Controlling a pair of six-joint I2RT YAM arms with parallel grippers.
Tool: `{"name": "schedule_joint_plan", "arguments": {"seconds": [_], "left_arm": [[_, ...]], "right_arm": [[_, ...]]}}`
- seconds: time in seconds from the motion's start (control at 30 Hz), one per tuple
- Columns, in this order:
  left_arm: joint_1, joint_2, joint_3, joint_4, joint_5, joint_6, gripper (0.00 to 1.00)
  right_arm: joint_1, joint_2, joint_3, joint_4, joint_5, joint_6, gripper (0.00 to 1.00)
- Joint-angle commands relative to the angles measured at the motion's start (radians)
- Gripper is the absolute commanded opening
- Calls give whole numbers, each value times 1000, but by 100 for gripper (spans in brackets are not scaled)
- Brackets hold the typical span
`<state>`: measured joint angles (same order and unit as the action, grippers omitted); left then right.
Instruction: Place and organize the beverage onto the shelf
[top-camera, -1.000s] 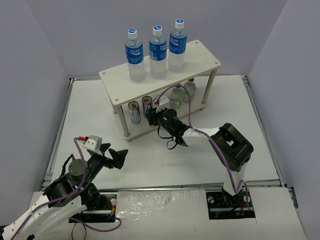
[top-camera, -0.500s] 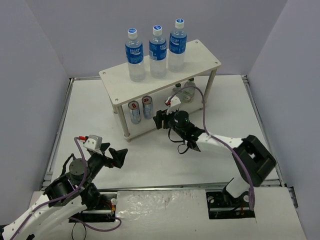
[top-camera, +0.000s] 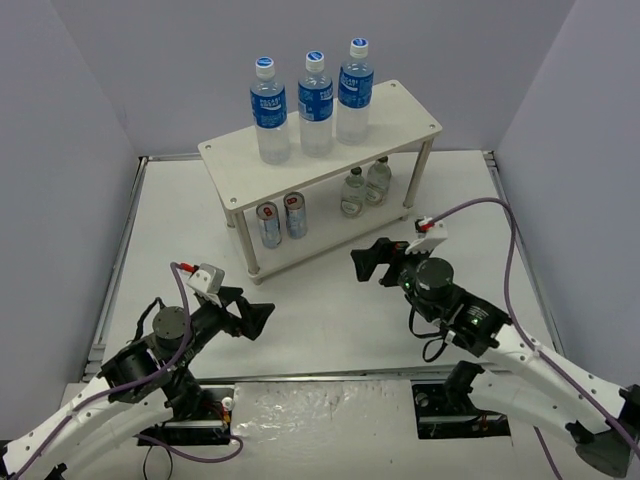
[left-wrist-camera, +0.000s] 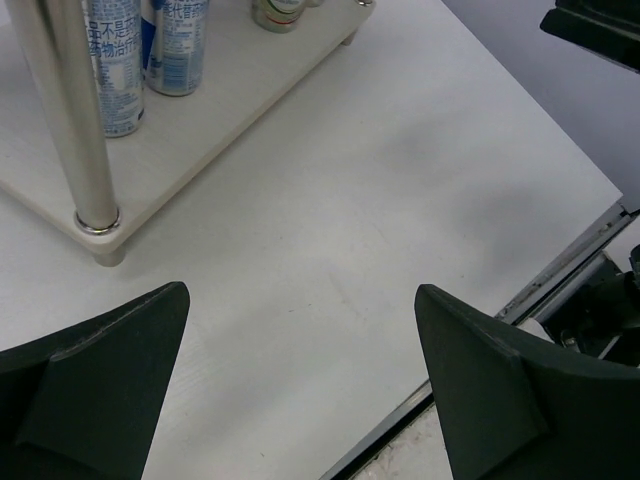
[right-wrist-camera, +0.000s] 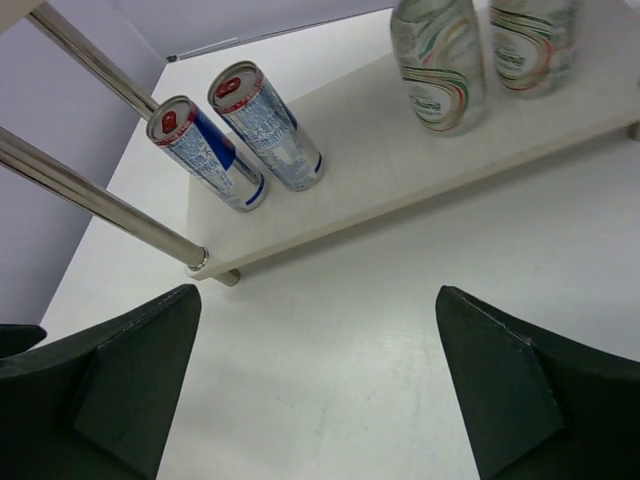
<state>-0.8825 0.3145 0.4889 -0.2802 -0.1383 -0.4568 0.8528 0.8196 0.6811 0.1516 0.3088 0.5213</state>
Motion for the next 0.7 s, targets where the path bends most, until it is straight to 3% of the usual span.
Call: {"name": "schedule_joint_plan", "arguments": {"seconds": [0.0,0.23,0.67], "left_arm": [[-6,14,82,55,75,-46,94],[-6,-44,82,33,65,-59,94],[-6,-78,94,-37,25,-33,94]], "right_arm": [[11,-123,5,-227,107,68,100],[11,-293,-41,-368,226,111,100],[12,-261,-41,-373,230,105,100]]}}
